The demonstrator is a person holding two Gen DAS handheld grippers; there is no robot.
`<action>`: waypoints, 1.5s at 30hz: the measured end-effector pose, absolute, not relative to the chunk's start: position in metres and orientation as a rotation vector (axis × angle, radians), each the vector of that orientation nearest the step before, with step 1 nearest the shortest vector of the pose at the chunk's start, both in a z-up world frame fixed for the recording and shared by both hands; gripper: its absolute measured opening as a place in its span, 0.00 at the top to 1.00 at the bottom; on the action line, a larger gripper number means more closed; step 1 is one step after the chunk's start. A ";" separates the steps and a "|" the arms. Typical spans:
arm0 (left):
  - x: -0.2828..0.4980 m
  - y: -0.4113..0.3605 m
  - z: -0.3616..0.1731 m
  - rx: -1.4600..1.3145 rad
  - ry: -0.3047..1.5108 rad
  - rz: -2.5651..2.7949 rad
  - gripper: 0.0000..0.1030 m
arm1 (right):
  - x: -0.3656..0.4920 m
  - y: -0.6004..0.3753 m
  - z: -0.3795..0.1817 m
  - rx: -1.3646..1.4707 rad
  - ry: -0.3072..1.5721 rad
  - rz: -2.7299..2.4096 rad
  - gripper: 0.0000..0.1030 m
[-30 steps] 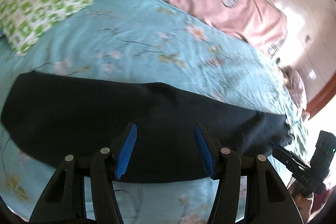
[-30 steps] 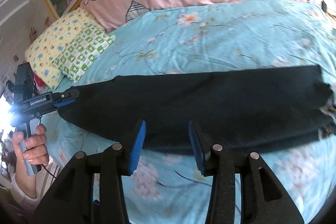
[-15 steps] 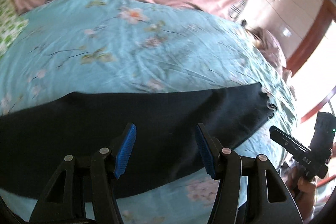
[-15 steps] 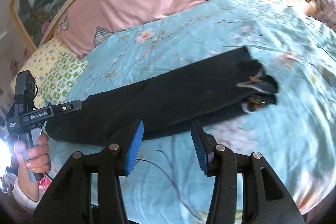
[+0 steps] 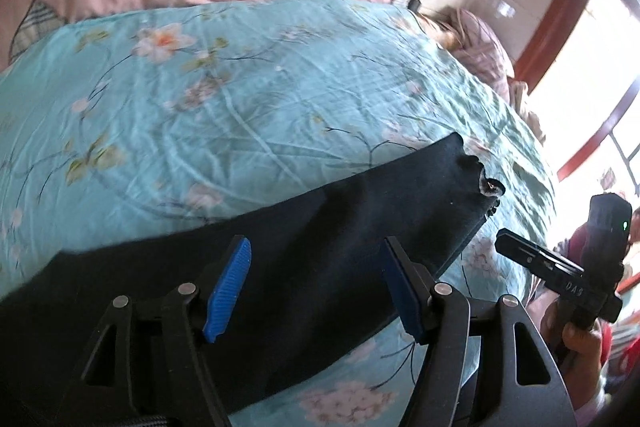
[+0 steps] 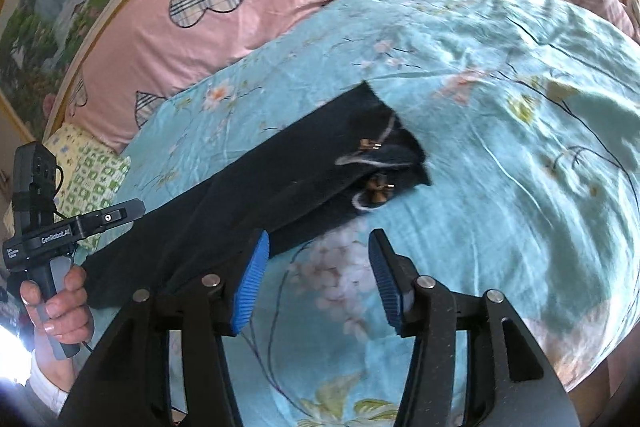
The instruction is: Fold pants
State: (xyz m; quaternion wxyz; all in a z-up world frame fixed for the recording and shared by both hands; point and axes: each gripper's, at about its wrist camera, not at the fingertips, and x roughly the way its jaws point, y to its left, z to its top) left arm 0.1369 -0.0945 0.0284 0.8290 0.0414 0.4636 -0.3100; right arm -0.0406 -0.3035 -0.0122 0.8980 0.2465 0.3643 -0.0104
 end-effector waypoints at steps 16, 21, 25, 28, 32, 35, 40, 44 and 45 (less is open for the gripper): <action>0.194 -0.193 0.018 0.255 1.099 -0.859 0.34 | -0.016 -0.352 -0.037 0.884 0.673 -0.072 0.71; 0.201 -0.235 0.010 0.324 1.144 -0.931 0.34 | -0.023 -0.364 -0.047 0.893 0.633 -0.064 0.87; 0.203 -0.271 0.003 0.378 1.161 -0.975 0.34 | -0.032 -0.373 -0.047 0.883 0.602 -0.049 0.89; 0.204 -0.299 -0.006 0.403 1.203 -1.055 0.34 | -0.036 -0.374 -0.047 0.870 0.596 -0.032 0.89; 0.207 -0.326 -0.025 0.471 1.248 -1.073 0.35 | -0.036 -0.370 -0.044 0.827 0.602 -0.021 0.89; 0.208 -0.333 -0.028 0.465 1.259 -1.146 0.52 | -0.034 -0.367 -0.044 0.811 0.614 -0.011 0.89; 0.205 -0.334 -0.022 0.434 1.239 -1.196 0.89 | -0.034 -0.368 -0.045 0.808 0.606 0.009 0.89; 0.199 -0.325 -0.011 0.407 1.189 -1.203 0.90 | -0.032 -0.365 -0.036 0.789 0.585 0.035 0.89; 0.198 -0.320 -0.005 0.384 1.176 -1.204 0.90 | -0.032 -0.364 -0.033 0.782 0.580 0.039 0.89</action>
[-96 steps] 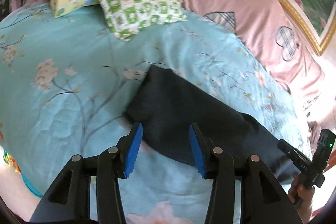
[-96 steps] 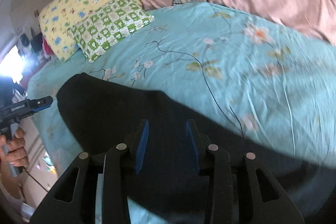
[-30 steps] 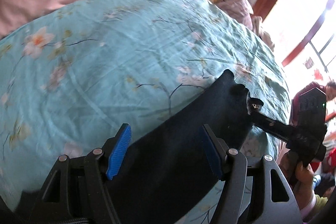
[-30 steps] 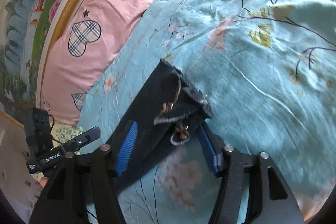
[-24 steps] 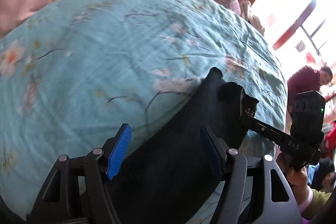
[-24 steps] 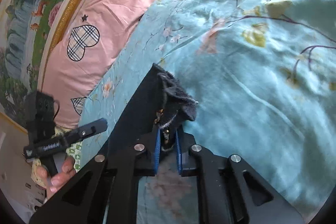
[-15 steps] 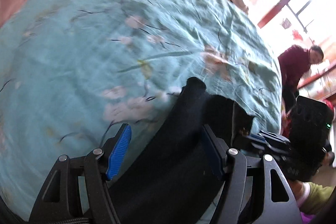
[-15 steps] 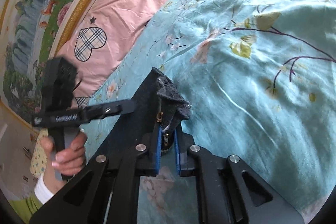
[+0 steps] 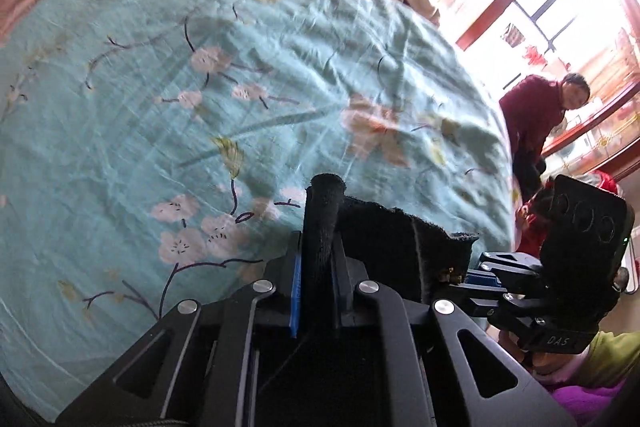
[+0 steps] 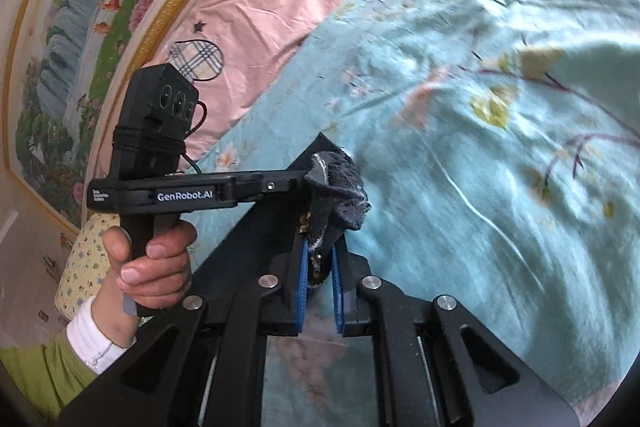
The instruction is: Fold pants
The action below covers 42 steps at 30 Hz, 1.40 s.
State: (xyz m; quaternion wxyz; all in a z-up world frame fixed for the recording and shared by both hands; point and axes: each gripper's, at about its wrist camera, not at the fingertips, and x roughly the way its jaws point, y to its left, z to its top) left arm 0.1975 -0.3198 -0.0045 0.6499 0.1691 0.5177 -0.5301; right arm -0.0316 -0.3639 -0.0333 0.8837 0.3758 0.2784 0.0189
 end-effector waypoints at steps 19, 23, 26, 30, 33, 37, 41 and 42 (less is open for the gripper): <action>0.173 -0.194 0.083 0.113 0.965 -1.151 0.91 | -0.019 -0.291 0.033 0.665 0.440 0.415 0.89; 0.170 -0.158 0.083 0.057 0.952 -1.106 0.91 | -0.008 -0.269 0.032 0.639 0.477 0.488 0.89; 0.169 -0.137 0.079 0.022 0.950 -1.075 0.91 | 0.003 -0.253 0.029 0.636 0.508 0.535 0.89; 0.170 -0.110 0.070 -0.020 0.958 -1.028 0.91 | 0.017 -0.238 0.018 0.643 0.553 0.584 0.89; 0.169 -0.097 0.057 -0.036 0.960 -0.981 0.91 | 0.028 -0.226 0.009 0.638 0.598 0.608 0.89; 0.167 -0.078 0.037 -0.082 0.972 -0.926 0.91 | 0.037 -0.214 -0.003 0.627 0.650 0.617 0.89; 0.168 -0.062 0.019 -0.115 0.995 -0.882 0.92 | 0.045 -0.200 -0.015 0.600 0.699 0.619 0.89; 0.168 -0.058 0.015 -0.120 1.000 -0.872 0.94 | 0.045 -0.198 -0.018 0.594 0.710 0.620 0.89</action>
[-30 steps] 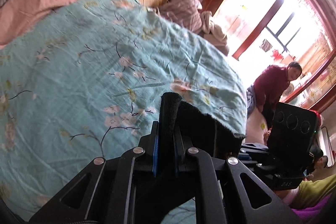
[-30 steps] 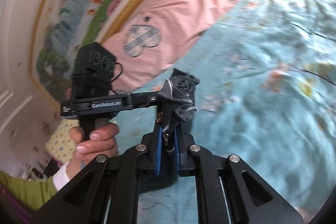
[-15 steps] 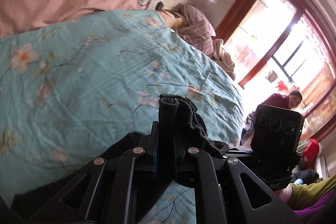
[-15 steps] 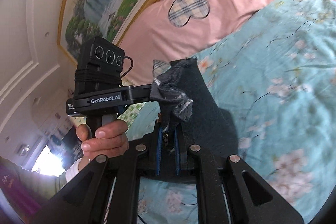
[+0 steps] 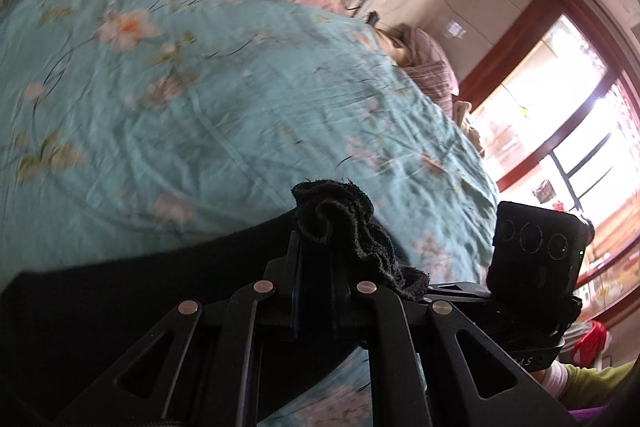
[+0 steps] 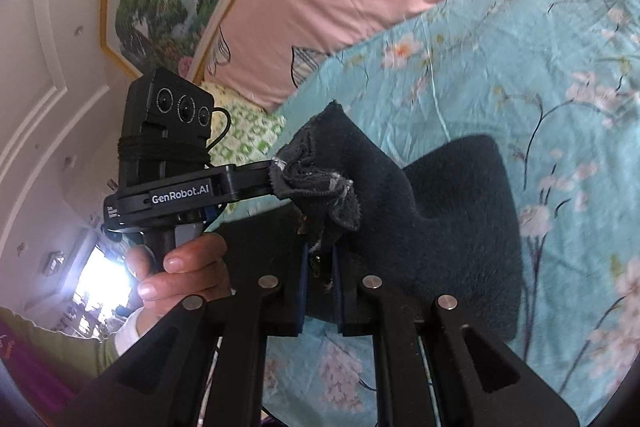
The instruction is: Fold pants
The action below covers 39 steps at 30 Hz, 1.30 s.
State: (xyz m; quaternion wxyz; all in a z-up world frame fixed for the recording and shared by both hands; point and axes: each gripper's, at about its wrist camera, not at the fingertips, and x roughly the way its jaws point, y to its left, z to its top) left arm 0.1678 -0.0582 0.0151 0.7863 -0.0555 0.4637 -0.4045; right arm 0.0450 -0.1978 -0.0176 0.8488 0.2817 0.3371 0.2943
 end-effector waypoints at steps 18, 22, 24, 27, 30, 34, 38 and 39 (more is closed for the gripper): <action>0.168 -0.009 -0.027 -0.194 1.053 -0.732 0.93 | 0.062 -0.160 -0.036 0.437 0.864 0.555 0.85; 0.163 0.005 -0.026 -0.216 1.046 -0.693 0.92 | 0.061 -0.156 -0.034 0.438 0.872 0.571 0.68; 0.160 0.012 -0.025 -0.230 1.043 -0.680 0.90 | 0.059 -0.150 -0.031 0.430 0.874 0.591 0.60; 0.153 0.023 -0.023 -0.246 1.038 -0.651 0.88 | 0.056 -0.141 -0.028 0.404 0.880 0.608 0.57; 0.143 0.036 -0.022 -0.261 1.033 -0.605 0.86 | 0.056 -0.135 -0.022 0.407 0.882 0.629 0.57; 0.128 0.056 -0.023 -0.307 1.032 -0.547 0.83 | 0.054 -0.129 -0.010 0.383 0.862 0.644 0.55; 0.113 0.079 -0.025 -0.346 1.031 -0.485 0.82 | 0.054 -0.125 0.000 0.380 0.834 0.661 0.46; 0.111 0.084 -0.025 -0.354 1.028 -0.469 0.82 | 0.054 -0.122 0.001 0.375 0.833 0.672 0.46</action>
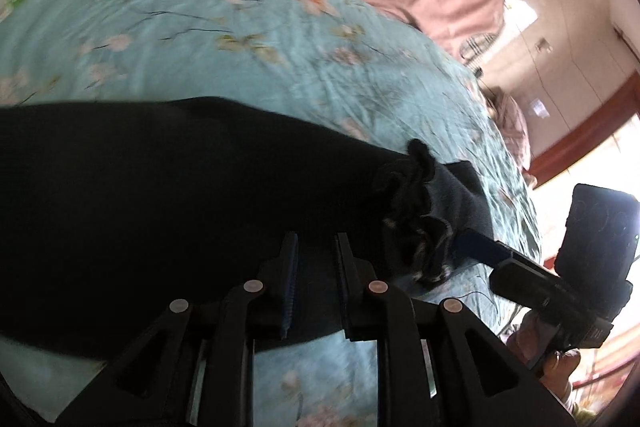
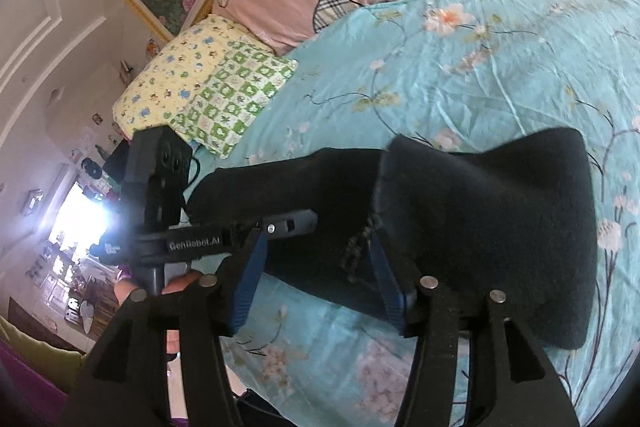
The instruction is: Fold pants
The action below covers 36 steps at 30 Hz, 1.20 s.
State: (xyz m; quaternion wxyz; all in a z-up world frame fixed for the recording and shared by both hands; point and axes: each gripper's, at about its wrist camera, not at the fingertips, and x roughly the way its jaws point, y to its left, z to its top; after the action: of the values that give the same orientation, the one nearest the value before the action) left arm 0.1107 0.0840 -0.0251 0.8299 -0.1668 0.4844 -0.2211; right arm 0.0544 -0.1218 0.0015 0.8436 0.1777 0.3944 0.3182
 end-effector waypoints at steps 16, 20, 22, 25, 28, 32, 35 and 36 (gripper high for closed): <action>0.062 0.156 -0.015 -0.469 0.953 -0.247 0.74 | 0.074 -0.066 0.013 0.281 0.834 0.794 0.46; 0.046 0.174 -0.015 -0.511 0.939 -0.178 0.71 | 0.083 -0.052 0.015 0.254 0.841 0.827 0.46; 0.037 0.186 -0.016 -0.552 0.932 -0.153 0.63 | 0.086 -0.045 0.015 0.243 0.847 0.839 0.46; 0.025 0.203 -0.018 -0.587 0.916 -0.095 0.63 | 0.092 -0.032 0.017 0.222 0.850 0.866 0.46; 0.014 0.222 -0.022 -0.630 0.910 -0.040 0.61 | 0.099 -0.018 0.018 0.199 0.859 0.890 0.46; 0.005 0.244 -0.028 -0.682 0.900 0.006 0.45 | 0.109 0.002 0.018 0.165 0.878 0.927 0.46; 0.001 0.258 -0.030 -0.705 0.888 0.040 0.45 | 0.114 0.016 0.015 0.148 0.892 0.954 0.46; 0.000 0.263 -0.030 -0.710 0.885 0.054 0.44 | 0.116 0.021 0.014 0.136 0.896 0.960 0.46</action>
State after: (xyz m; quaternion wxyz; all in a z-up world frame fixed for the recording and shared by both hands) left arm -0.0004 0.2628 -0.0299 0.8430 -0.3363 0.4191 0.0255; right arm 0.1163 0.0211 0.0142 0.7900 0.0630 0.4162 0.4457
